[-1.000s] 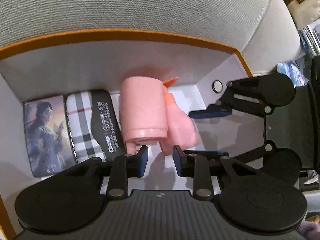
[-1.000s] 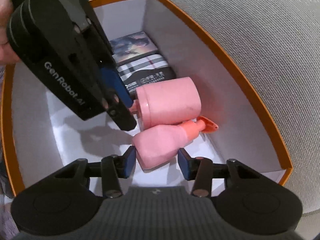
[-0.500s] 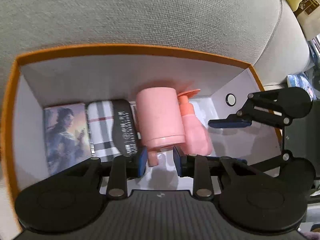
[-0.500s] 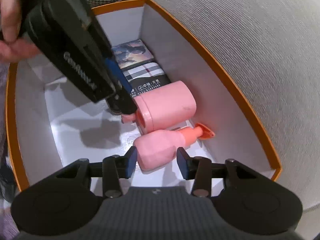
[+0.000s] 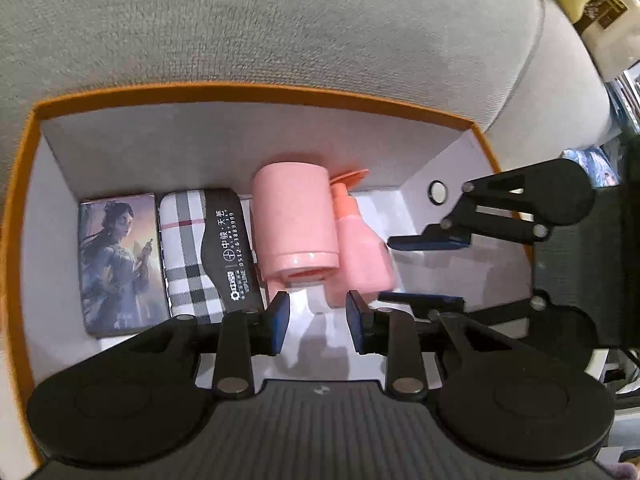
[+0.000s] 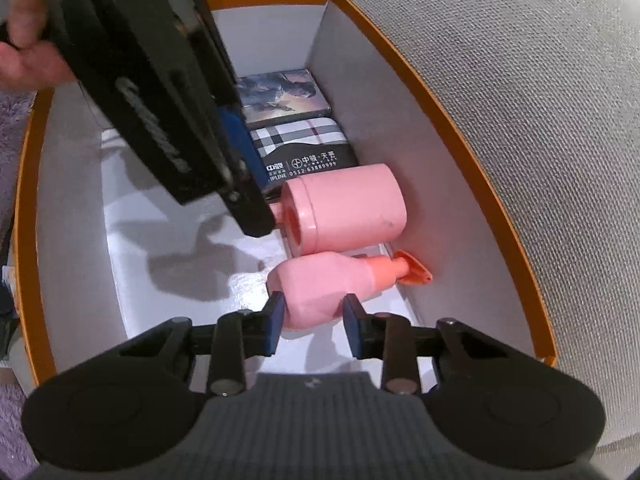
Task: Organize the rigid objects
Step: 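Lower the pink cup with the left tool while the right tool lowers the pump bottle, open both, then move both open tools back to the remaining pile, then grasp the clear cube box with the left tool while the right tool grasps the brown gift box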
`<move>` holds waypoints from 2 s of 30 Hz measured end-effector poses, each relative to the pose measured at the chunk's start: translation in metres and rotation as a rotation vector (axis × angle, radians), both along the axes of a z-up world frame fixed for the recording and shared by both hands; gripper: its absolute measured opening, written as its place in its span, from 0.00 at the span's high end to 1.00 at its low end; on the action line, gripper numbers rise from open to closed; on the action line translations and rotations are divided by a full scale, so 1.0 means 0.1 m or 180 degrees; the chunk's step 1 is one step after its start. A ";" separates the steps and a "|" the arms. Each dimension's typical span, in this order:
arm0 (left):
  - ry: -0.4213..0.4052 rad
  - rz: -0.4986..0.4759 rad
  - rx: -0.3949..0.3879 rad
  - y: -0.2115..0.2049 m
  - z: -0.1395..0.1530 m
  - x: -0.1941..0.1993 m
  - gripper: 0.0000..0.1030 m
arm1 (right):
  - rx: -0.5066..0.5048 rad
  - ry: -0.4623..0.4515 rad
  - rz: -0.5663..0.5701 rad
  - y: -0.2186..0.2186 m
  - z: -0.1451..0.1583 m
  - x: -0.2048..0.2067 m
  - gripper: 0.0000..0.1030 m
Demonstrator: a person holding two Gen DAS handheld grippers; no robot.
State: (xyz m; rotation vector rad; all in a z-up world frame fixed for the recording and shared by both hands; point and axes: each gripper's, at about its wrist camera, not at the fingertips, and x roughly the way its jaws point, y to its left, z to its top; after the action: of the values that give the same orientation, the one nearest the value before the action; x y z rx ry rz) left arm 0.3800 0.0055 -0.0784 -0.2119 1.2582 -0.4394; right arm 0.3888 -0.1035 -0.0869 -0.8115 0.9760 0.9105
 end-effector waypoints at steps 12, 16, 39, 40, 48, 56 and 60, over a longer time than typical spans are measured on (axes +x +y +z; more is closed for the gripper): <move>-0.0603 -0.0070 0.0042 -0.03 0.74 -0.75 0.67 | 0.0714 -0.0103 -0.0931 -0.25 0.65 -0.38 0.63; -0.0742 -0.0068 -0.0105 -0.06 0.89 -1.15 0.67 | 0.1077 -0.0247 -0.1320 -0.45 0.91 -0.77 0.62; -0.0174 0.0411 0.0059 -0.06 0.14 -2.30 0.65 | 0.1728 0.0286 -0.3330 -1.29 -0.03 -2.42 0.60; -0.0183 0.0400 0.0028 -0.10 0.13 -2.28 0.65 | 0.1743 0.0278 -0.3384 -1.31 -0.04 -2.40 0.56; -0.0135 0.0242 0.0113 -0.42 -0.04 -2.06 0.65 | 0.1921 0.0610 -0.3616 -1.51 -0.23 -2.13 0.56; -0.0025 0.0165 0.0080 -0.56 -0.11 -2.00 0.65 | 0.2026 0.1053 -0.3516 -1.48 -0.43 -1.91 0.40; -0.0012 0.0194 0.0085 -0.56 -0.12 -1.98 0.65 | 0.2052 0.1204 -0.3535 -1.46 -0.54 -1.81 0.30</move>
State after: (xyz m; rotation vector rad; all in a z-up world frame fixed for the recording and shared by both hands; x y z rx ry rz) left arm 0.1823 -0.0501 -0.0901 -0.2260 1.2498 -0.3701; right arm 0.2075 -0.2495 -0.1410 0.4798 1.1478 0.3254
